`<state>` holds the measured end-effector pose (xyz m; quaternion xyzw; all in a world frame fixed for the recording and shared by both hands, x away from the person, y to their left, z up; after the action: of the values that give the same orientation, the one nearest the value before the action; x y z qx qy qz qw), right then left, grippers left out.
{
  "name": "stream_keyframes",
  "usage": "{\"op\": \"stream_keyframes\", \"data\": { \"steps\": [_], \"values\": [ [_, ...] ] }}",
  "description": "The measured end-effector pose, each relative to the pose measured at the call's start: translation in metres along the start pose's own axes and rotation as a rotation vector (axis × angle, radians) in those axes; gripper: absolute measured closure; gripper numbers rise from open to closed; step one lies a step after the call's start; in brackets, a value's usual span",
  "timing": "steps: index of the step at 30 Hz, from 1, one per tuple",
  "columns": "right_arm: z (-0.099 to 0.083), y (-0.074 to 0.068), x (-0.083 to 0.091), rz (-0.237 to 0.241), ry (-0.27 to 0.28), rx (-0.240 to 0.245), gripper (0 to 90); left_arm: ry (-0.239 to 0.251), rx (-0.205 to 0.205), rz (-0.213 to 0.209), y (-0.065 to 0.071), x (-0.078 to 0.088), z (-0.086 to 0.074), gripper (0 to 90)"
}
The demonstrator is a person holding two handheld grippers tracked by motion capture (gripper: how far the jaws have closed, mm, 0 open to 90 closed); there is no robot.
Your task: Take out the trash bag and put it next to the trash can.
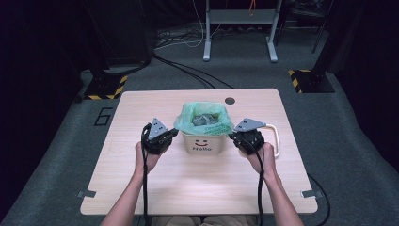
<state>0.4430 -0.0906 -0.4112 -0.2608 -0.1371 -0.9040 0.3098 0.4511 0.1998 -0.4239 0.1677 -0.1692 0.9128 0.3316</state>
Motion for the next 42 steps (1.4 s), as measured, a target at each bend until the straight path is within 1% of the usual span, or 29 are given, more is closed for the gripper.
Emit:
{"op": "stream_keyframes", "data": {
  "steps": [4,10,17,20,22,23,24,26,29,30,31,33,34,35,36,37,38,39,42],
  "values": [
    [0.007,0.0,0.003,-0.008,0.007,0.013,89.8,0.001,-0.009,0.005,-0.001,0.001,0.006,90.0],
    [0.018,0.002,0.004,-0.015,0.011,0.02,89.0,0.0,-0.018,0.008,-0.005,0.0,0.015,90.0],
    [0.034,0.01,-0.002,-0.016,0.001,0.017,88.3,-0.008,-0.027,0.011,-0.013,-0.004,0.028,90.0],
    [0.041,0.013,-0.005,-0.014,-0.006,0.011,87.9,-0.021,-0.028,0.013,-0.016,-0.009,0.033,90.0],
    [0.045,0.016,-0.009,-0.018,-0.013,0.006,87.8,-0.027,-0.024,0.013,-0.019,-0.012,0.037,90.0],
    [0.047,0.017,-0.01,-0.016,-0.015,0.004,87.6,-0.028,-0.011,0.013,-0.02,-0.013,0.039,90.0],
    [0.048,0.018,-0.012,-0.017,-0.019,0.001,87.6,-0.034,-0.014,0.013,-0.022,-0.015,0.04,90.0],
    [0.051,0.019,-0.016,-0.017,-0.023,-0.006,87.1,-0.04,-0.004,0.012,-0.025,-0.018,0.042,89.9],
    [0.054,0.021,-0.023,-0.011,-0.031,-0.026,85.1,-0.066,0.018,0.006,-0.031,-0.023,0.041,89.0],
    [0.055,0.022,-0.026,-0.009,-0.038,-0.03,84.2,-0.08,0.028,0.008,-0.033,-0.025,0.04,85.6],
    [0.055,0.023,-0.029,-0.005,-0.046,-0.031,82.5,-0.088,0.04,-0.002,-0.035,-0.027,0.039,81.4],
    [0.054,0.026,-0.032,-0.004,-0.057,-0.052,79.6,-0.111,0.054,-0.002,-0.04,-0.03,0.036,76.4],
    [0.053,0.027,-0.034,0.0,-0.064,-0.065,76.8,-0.121,0.063,-0.005,-0.042,-0.031,0.034,70.1],
    [0.052,0.029,-0.034,0.002,-0.069,-0.073,73.4,-0.125,0.076,-0.017,-0.044,-0.033,0.033,69.0],
    [0.05,0.031,-0.035,0.002,-0.075,-0.09,71.3,-0.137,0.08,-0.017,-0.045,-0.034,0.031,66.8],
    [0.049,0.033,-0.035,0.007,-0.074,-0.102,69.0,-0.149,0.09,-0.02,-0.047,-0.035,0.03,62.6],
    [0.047,0.034,-0.034,0.005,-0.077,-0.114,67.5,-0.161,0.093,-0.024,-0.047,-0.037,0.028,59.5],
    [0.046,0.035,-0.033,0.005,-0.079,-0.129,67.1,-0.173,0.091,-0.025,-0.048,-0.038,0.027,59.0],
    [0.042,0.039,-0.03,0.019,-0.078,-0.137,63.7,-0.206,0.088,-0.03,-0.048,-0.044,0.023,55.2]
  ]
}}
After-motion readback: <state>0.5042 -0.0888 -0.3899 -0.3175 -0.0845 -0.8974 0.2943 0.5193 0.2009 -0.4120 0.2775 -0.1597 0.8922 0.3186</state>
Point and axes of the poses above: each handheld gripper's, and its own axes: x roughly backward along the jaws, z roughly out of its top, y roughly to its right, the point moved 3 cm from there along -x, roughly forward along the jaws, and after that the axes turned 5 degrees about -x, right-handed, at the moved point
